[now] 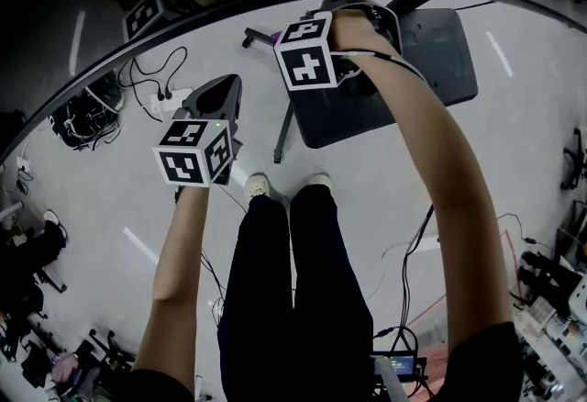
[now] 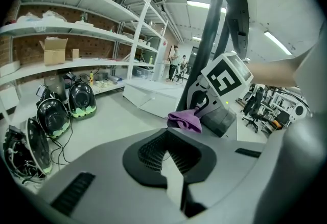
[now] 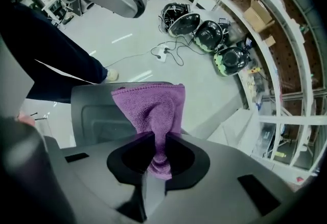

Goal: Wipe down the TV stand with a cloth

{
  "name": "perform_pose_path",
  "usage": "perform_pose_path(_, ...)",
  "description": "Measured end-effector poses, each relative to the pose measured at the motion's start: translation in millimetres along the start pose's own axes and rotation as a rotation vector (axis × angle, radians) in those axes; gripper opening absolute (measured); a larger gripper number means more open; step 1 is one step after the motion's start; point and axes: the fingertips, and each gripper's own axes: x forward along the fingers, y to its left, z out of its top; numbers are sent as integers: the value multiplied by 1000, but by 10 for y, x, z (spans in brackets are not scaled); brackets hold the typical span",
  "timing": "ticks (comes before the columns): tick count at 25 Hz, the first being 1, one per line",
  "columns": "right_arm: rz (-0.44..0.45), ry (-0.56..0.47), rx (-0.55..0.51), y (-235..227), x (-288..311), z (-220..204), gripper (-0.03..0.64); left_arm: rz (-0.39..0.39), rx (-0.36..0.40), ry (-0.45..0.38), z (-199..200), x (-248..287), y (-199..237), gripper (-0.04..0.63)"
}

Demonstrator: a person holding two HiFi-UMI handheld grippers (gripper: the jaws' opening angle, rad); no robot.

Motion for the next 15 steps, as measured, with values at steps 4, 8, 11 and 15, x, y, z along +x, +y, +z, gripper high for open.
perform_pose_path(4,1,9,97,5,8,-192,76,1,1,3,-31,-1,-33,8)
perform_pose_path(8,-10,-35,250,-113,-33,-242,76,0,5,5,-61,28,-56,8)
perform_pose_path(11,-16,-62,291,-180,-155,-255,75,2,5,2,-38,7,-59,8)
perform_pose_path(15,-1,-137,319,-218,-334,-220,77,7,1,-1,-14,-16,-31,8)
